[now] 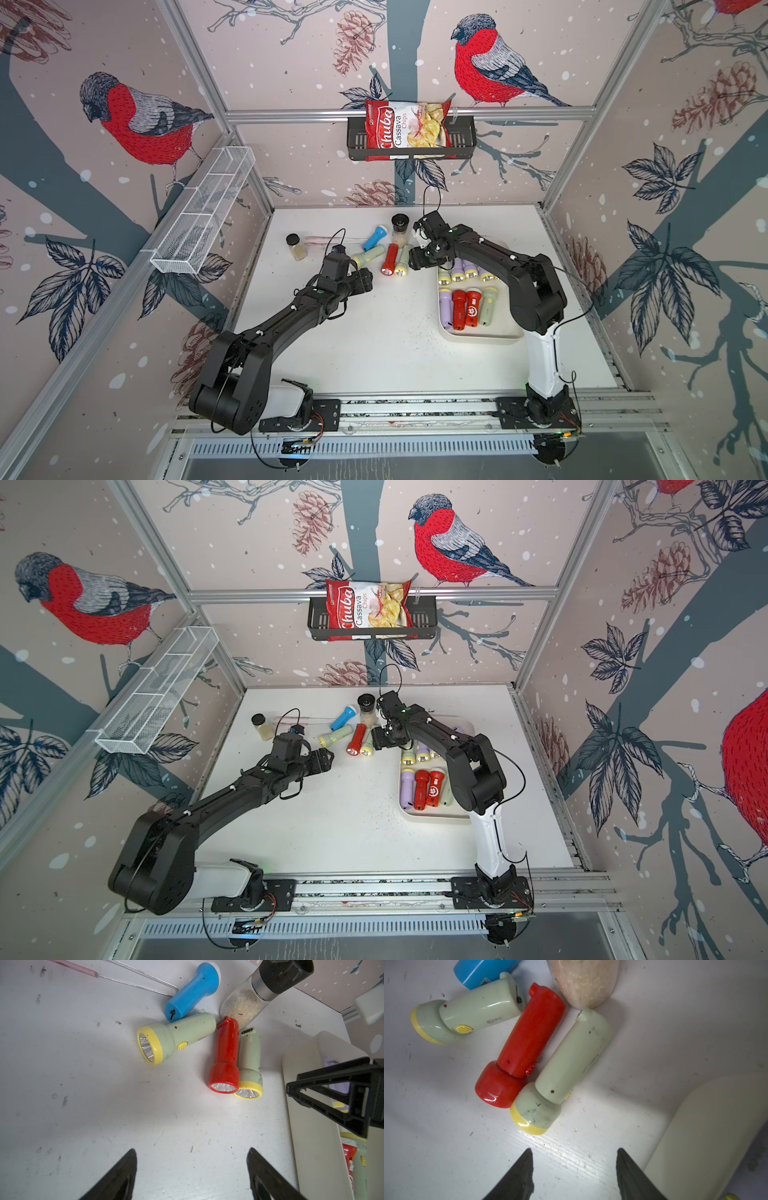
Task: Put the flashlights into the storage boxes
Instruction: Move the flashlight at the center of the board.
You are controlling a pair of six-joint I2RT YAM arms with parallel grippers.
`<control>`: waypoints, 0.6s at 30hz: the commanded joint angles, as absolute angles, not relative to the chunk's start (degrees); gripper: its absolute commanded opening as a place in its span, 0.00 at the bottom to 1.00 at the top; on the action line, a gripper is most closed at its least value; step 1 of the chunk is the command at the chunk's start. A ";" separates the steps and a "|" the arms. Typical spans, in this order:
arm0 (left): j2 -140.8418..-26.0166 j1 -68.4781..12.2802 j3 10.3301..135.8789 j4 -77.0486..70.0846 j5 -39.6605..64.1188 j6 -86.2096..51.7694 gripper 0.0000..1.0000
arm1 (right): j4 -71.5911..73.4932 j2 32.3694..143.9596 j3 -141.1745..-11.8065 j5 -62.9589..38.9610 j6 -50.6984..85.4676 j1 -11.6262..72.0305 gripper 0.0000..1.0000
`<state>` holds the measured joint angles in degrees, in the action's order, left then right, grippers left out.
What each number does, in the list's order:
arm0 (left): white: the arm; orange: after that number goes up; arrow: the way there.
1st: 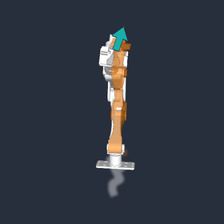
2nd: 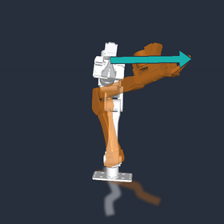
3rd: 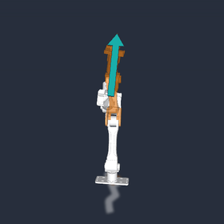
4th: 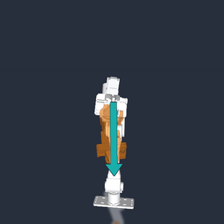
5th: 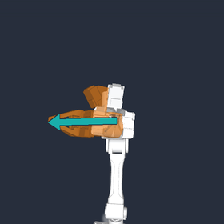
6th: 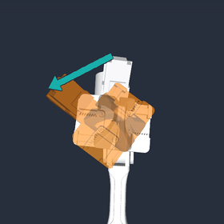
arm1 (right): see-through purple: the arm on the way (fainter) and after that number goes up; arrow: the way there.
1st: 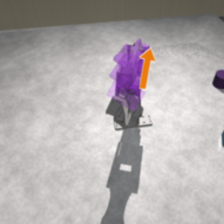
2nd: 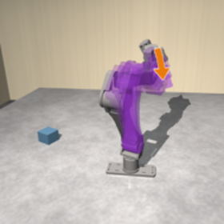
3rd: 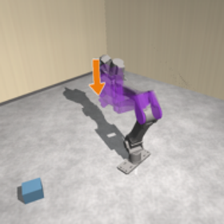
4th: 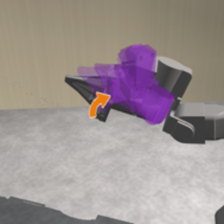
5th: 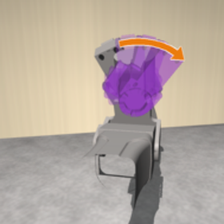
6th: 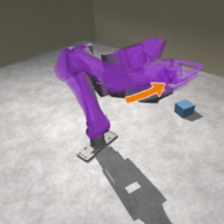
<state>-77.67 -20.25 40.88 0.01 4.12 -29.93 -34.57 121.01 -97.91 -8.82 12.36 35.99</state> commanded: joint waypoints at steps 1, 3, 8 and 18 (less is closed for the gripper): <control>-77.79 -19.92 41.44 0.36 4.13 -29.36 0.82 | -34.43 122.78 -100.66 -9.82 15.29 36.94 0.66; -77.85 -19.95 41.56 0.27 4.09 -29.28 0.82 | -34.73 124.31 -102.59 -9.12 16.55 37.59 0.67; -78.30 -19.78 41.72 0.26 4.10 -29.04 0.81 | -35.39 128.47 -106.73 -8.91 19.65 37.88 0.69; -79.26 -19.43 42.83 0.97 4.39 -27.97 0.81 | -34.74 134.52 -113.78 -11.51 21.80 37.66 0.69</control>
